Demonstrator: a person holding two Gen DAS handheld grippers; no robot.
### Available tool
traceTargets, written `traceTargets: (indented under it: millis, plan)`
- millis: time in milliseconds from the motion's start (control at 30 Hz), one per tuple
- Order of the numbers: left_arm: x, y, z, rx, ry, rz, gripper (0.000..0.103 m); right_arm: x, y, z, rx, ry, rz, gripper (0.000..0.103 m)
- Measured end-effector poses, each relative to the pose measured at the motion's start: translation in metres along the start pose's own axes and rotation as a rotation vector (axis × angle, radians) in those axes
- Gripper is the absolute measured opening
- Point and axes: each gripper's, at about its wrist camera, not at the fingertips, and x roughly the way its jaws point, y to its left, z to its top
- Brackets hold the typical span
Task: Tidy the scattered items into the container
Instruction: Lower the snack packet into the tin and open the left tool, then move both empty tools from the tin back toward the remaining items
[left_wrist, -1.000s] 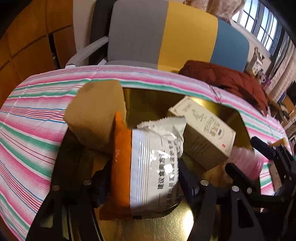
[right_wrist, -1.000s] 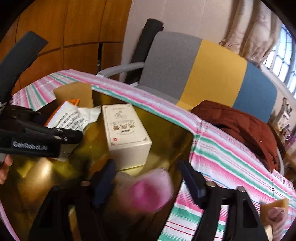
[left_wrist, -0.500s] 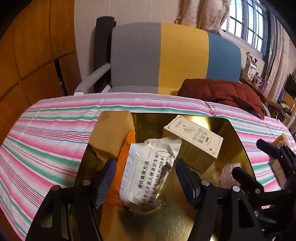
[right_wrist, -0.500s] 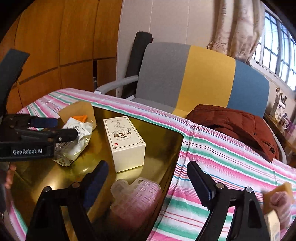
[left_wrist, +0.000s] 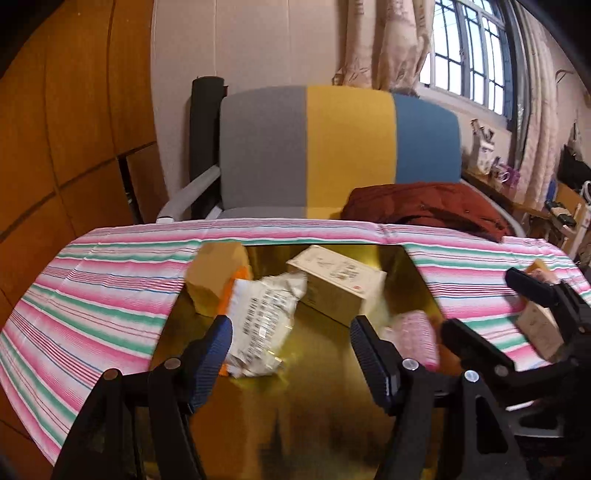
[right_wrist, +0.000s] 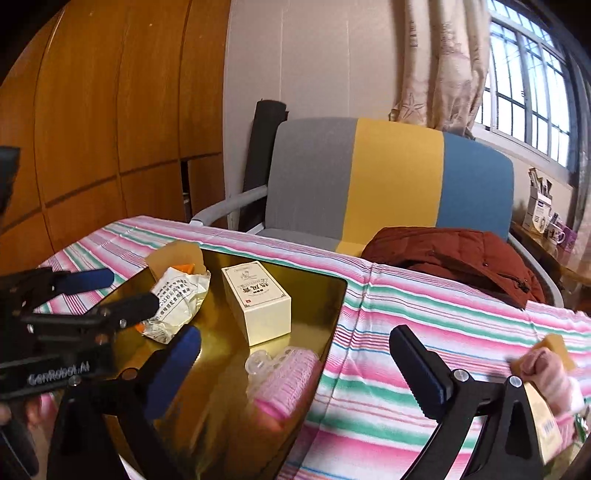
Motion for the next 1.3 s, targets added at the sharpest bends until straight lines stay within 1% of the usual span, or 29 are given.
traceTargets:
  millis: [133, 367, 567, 667, 833, 967, 1033, 1167, 1300]
  plan:
    - [-0.012, -0.015, -0.008, 0.008, -0.003, -0.024, 0.068, -0.017, -0.013, -0.011, 0.043, -0.006, -0.012, 0.103]
    - [-0.020, -0.048, -0.022, 0.064, -0.003, -0.046, 0.068, -0.044, -0.040, -0.033, 0.101, -0.006, -0.054, 0.103]
    - [-0.022, -0.075, -0.033, 0.094, 0.011, -0.077, 0.068, -0.073, -0.064, -0.057, 0.134, -0.015, -0.123, 0.103]
    - [-0.022, -0.091, -0.038, 0.121, 0.008, -0.102, 0.068, -0.088, -0.082, -0.074, 0.170, -0.009, -0.142, 0.103]
    - [-0.028, -0.119, -0.048, 0.183, 0.000, -0.174, 0.068, -0.106, -0.107, -0.102, 0.231, 0.017, -0.156, 0.103]
    - [-0.029, -0.138, -0.058, 0.226, 0.029, -0.237, 0.067, -0.122, -0.127, -0.122, 0.307, 0.025, -0.138, 0.103]
    - [-0.030, -0.147, -0.064, 0.244, 0.041, -0.276, 0.067, -0.130, -0.135, -0.132, 0.323, 0.027, -0.137, 0.103]
    - [-0.030, -0.167, -0.075, 0.294, 0.068, -0.337, 0.067, -0.146, -0.146, -0.151, 0.321, 0.046, -0.183, 0.103]
    - [-0.026, -0.184, -0.085, 0.320, 0.111, -0.419, 0.067, -0.157, -0.154, -0.168, 0.326, 0.072, -0.217, 0.103]
